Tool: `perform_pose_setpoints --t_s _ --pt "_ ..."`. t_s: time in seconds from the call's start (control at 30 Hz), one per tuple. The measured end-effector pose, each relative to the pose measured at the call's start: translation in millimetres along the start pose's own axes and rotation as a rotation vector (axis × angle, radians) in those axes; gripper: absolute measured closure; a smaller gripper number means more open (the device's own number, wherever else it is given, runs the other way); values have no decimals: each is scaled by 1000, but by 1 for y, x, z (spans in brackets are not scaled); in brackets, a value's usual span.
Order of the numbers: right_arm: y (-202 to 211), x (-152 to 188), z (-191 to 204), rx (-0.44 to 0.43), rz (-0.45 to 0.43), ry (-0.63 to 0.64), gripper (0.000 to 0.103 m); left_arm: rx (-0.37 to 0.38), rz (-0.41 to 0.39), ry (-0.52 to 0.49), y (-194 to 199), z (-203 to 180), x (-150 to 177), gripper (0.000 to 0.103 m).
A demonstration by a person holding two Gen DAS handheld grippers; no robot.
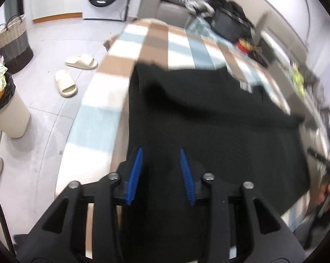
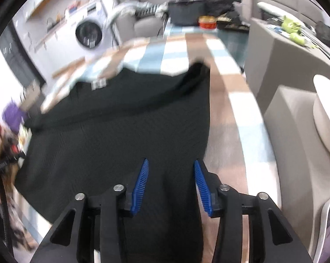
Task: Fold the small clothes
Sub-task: 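Lift and fold the sweater bundle over toward the collar with both grippers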
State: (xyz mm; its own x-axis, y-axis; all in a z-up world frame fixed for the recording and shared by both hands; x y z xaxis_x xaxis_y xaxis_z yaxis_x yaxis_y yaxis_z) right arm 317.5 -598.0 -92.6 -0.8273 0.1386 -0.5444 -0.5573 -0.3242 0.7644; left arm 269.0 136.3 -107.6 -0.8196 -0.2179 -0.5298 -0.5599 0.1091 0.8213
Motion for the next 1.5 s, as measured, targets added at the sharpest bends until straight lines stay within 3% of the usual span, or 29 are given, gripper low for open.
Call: perform_pose_setpoints --t_s 0.1,0.37,0.53,0.6,0.63,0.7,0.77,0.83,1.07,1.27,1.3,1.37,1.4,1.5 --pt "-2 -14 -1 -56 -40 -71 50 32 -35 57 -7 4 -31 52" --pt "-34 -50 -24 -150 -62 -268 48 22 12 125 -46 8 -80 52" --pt "-54 -72 -41 -187 -88 -332 48 18 3 114 -63 0 -91 65" --pt "-61 -80 -47 -189 -98 -367 49 15 -5 120 -66 -1 -93 82" --pt "-65 -86 -48 -197 -110 -375 49 15 -13 122 -67 -2 -95 86" --pt "-72 -94 -50 -179 -127 -379 62 25 -33 128 -66 -2 -98 94" --pt "-80 -99 -53 -150 -117 -396 96 32 -50 121 -64 -4 -100 97" --pt "-81 -101 -54 -151 -134 -401 98 36 -71 112 -59 -7 -103 97" --pt "-52 -121 -40 -195 -225 -357 98 89 -149 94 -35 -18 -134 98" --pt "-62 -155 -44 -163 -269 -399 98 100 -185 122 -52 -25 -172 97" --pt "-68 -158 -48 -158 -258 -425 96 98 -165 156 -64 -21 -179 95" --pt "-78 -158 -55 -160 -210 -482 79 75 -112 189 -80 -16 -181 87" --pt "-78 -156 -56 -177 -210 -491 79 56 -92 200 -85 -13 -180 85" --pt "-75 -148 -54 -152 -193 -455 67 47 -114 201 -87 -7 -170 72"
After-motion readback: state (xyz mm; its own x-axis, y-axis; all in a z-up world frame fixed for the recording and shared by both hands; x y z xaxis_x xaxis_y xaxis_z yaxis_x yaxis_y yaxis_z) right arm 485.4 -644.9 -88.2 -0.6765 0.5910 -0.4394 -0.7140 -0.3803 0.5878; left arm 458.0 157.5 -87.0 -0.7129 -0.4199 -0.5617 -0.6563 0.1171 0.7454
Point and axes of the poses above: each gripper's, at about its wrist camera, not at the fingertips, and y roughly against the way its jaws point, z to its left, x to its underside, the point moved 4 cm from there along -y, roughly the way its jaws point, and after that the axes turned 6 degrees about -x, right-handed, at the moved point
